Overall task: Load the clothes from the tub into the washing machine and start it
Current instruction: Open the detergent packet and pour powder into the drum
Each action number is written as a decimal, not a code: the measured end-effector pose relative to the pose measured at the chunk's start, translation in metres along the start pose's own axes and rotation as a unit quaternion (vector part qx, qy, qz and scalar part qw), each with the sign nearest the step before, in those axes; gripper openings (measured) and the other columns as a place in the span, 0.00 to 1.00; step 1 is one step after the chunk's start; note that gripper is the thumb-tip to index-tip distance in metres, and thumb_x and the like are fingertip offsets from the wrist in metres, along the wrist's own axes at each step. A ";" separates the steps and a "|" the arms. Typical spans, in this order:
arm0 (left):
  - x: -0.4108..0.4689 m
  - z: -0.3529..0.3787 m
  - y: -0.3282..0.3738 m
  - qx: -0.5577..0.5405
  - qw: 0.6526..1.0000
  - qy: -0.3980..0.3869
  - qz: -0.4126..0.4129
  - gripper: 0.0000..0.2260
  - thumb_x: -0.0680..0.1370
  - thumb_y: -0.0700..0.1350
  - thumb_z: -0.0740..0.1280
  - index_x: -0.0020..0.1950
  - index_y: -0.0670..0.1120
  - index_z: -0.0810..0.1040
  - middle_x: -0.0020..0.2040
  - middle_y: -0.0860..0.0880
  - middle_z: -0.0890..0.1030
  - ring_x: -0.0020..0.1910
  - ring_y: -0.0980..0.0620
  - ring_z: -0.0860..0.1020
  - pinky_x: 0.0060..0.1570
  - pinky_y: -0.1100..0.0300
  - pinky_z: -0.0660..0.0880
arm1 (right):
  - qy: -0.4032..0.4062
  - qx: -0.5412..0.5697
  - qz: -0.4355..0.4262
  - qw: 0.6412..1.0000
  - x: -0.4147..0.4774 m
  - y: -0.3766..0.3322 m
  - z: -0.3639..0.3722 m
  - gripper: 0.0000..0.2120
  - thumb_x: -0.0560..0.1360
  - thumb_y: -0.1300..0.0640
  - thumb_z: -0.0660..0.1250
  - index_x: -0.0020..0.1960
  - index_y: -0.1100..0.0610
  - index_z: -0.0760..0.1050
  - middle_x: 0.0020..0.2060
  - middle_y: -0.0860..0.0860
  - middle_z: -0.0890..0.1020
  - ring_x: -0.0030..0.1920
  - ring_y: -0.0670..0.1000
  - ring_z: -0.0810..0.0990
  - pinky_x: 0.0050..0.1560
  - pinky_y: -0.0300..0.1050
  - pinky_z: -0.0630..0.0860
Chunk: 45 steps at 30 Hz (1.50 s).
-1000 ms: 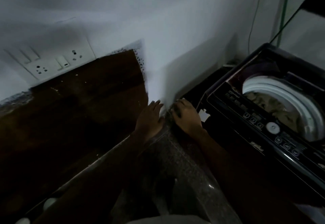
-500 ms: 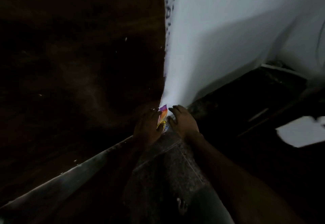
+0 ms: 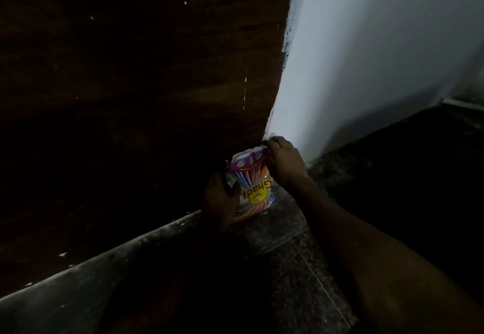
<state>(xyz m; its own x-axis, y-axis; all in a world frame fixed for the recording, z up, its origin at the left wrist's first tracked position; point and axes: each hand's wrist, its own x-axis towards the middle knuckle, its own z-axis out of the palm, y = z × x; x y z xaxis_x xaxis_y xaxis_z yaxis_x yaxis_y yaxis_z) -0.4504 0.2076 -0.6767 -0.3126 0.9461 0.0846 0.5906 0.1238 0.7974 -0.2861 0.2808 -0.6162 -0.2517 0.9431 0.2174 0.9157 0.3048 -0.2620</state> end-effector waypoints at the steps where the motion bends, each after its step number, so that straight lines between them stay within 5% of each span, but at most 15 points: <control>1: 0.004 0.006 -0.003 -0.032 0.999 -0.004 -0.019 0.29 0.75 0.55 0.69 0.72 0.42 0.71 0.67 0.39 0.75 0.67 0.39 0.72 0.65 0.49 0.68 | 0.010 -0.008 -0.001 1.000 0.002 0.002 0.004 0.20 0.74 0.55 0.66 0.65 0.56 0.73 0.60 0.56 0.77 0.57 0.58 0.76 0.54 0.52 0.75; 4: 0.013 0.019 -0.004 -0.118 0.992 -0.010 -0.034 0.34 0.72 0.61 0.69 0.73 0.47 0.69 0.70 0.45 0.74 0.69 0.44 0.71 0.67 0.53 0.66 | 0.018 -0.042 -0.005 0.999 0.008 0.008 0.009 0.18 0.74 0.54 0.66 0.63 0.55 0.73 0.59 0.56 0.77 0.55 0.58 0.76 0.52 0.52 0.74; 7: 0.017 0.031 -0.005 -0.178 0.981 0.011 -0.079 0.25 0.74 0.52 0.73 0.68 0.44 0.75 0.64 0.44 0.78 0.64 0.44 0.75 0.61 0.60 0.67 | 0.025 -0.059 -0.002 0.998 0.011 0.013 0.012 0.16 0.73 0.53 0.67 0.60 0.55 0.73 0.59 0.55 0.76 0.55 0.57 0.75 0.52 0.51 0.72; 11: 0.019 0.037 -0.009 -0.217 0.972 -0.011 -0.091 0.18 0.72 0.55 0.72 0.53 0.42 0.83 0.51 0.43 0.83 0.54 0.41 0.80 0.56 0.47 0.75 | 0.024 -0.058 0.008 0.998 0.009 0.016 0.012 0.18 0.74 0.56 0.66 0.63 0.55 0.71 0.60 0.56 0.75 0.57 0.59 0.73 0.53 0.52 0.70; 14: 0.010 0.037 -0.002 -0.216 0.971 -0.008 -0.102 0.22 0.68 0.59 0.72 0.50 0.41 0.83 0.48 0.41 0.84 0.50 0.42 0.81 0.52 0.49 0.76 | 0.008 -0.069 0.020 0.997 -0.001 0.013 0.000 0.14 0.75 0.58 0.65 0.60 0.54 0.75 0.57 0.54 0.76 0.56 0.58 0.73 0.52 0.51 0.68; 18: -0.007 0.030 0.031 -0.171 0.982 -0.012 -0.082 0.11 0.72 0.48 0.72 0.47 0.41 0.83 0.45 0.40 0.83 0.48 0.40 0.81 0.52 0.43 0.75 | 0.010 -0.034 0.093 0.995 -0.030 0.015 -0.035 0.05 0.73 0.60 0.63 0.47 0.53 0.76 0.46 0.53 0.80 0.51 0.58 0.74 0.46 0.49 0.63; 25: -0.034 -0.080 0.151 -0.146 0.987 -0.045 -0.044 0.10 0.74 0.46 0.73 0.44 0.39 0.81 0.39 0.44 0.80 0.43 0.45 0.78 0.45 0.52 0.73 | 0.043 0.045 0.140 0.988 -0.052 -0.017 -0.171 0.07 0.71 0.60 0.68 0.47 0.53 0.78 0.46 0.52 0.82 0.50 0.59 0.74 0.47 0.50 0.66; 29: -0.060 -0.161 0.246 -0.157 0.984 -0.075 -0.027 0.07 0.75 0.42 0.72 0.44 0.38 0.80 0.39 0.46 0.80 0.39 0.51 0.77 0.40 0.65 0.71 | 0.070 0.082 0.165 0.980 -0.064 -0.054 -0.278 0.07 0.70 0.61 0.67 0.46 0.52 0.78 0.44 0.51 0.82 0.49 0.57 0.74 0.44 0.46 0.63; 34: -0.093 -0.263 0.360 -0.205 0.975 -0.086 -0.011 0.08 0.75 0.37 0.71 0.53 0.37 0.80 0.45 0.49 0.81 0.41 0.64 0.78 0.46 0.69 0.73 | 0.132 0.132 0.192 0.964 -0.098 -0.110 -0.422 0.08 0.68 0.61 0.66 0.45 0.52 0.78 0.43 0.51 0.81 0.49 0.57 0.74 0.44 0.44 0.62; 36: -0.107 -0.299 0.403 -0.239 0.966 -0.095 -0.021 0.07 0.75 0.35 0.71 0.51 0.42 0.79 0.44 0.53 0.80 0.41 0.68 0.78 0.47 0.65 0.74 | 0.159 0.166 0.204 0.952 -0.115 -0.130 -0.471 0.08 0.70 0.60 0.66 0.46 0.52 0.79 0.44 0.50 0.81 0.49 0.55 0.74 0.47 0.44 0.66; 39: -0.130 -0.345 0.457 -0.257 0.959 -0.120 0.001 0.08 0.75 0.39 0.72 0.44 0.52 0.78 0.40 0.49 0.81 0.42 0.61 0.80 0.45 0.52 0.76 | 0.205 0.216 0.221 0.928 -0.143 -0.152 -0.533 0.06 0.73 0.60 0.67 0.48 0.52 0.79 0.45 0.49 0.81 0.50 0.53 0.76 0.50 0.41 0.66; 42: -0.150 -0.383 0.503 -0.246 0.954 -0.165 0.043 0.07 0.74 0.48 0.73 0.43 0.45 0.79 0.40 0.43 0.82 0.42 0.46 0.82 0.43 0.49 0.77 | 0.269 0.304 0.297 0.865 -0.179 -0.168 -0.587 0.12 0.74 0.58 0.71 0.55 0.49 0.75 0.46 0.44 0.81 0.48 0.46 0.79 0.52 0.42 0.73; 45: -0.169 -0.415 0.545 -0.232 0.948 -0.206 0.074 0.09 0.73 0.47 0.74 0.42 0.43 0.79 0.36 0.48 0.81 0.37 0.55 0.80 0.40 0.57 0.76 | 0.283 0.385 0.355 0.804 -0.221 -0.186 -0.630 0.21 0.74 0.56 0.71 0.65 0.53 0.69 0.48 0.44 0.79 0.45 0.36 0.79 0.47 0.31 0.74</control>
<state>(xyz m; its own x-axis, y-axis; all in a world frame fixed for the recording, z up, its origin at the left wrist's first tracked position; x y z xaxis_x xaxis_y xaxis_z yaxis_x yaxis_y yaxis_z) -0.3843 -0.0089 -0.0083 0.1221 0.9912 0.0513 0.1848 -0.0735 0.9800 -0.2030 -0.0685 -0.0237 0.6307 0.7705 0.0927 0.2456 -0.0849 -0.9657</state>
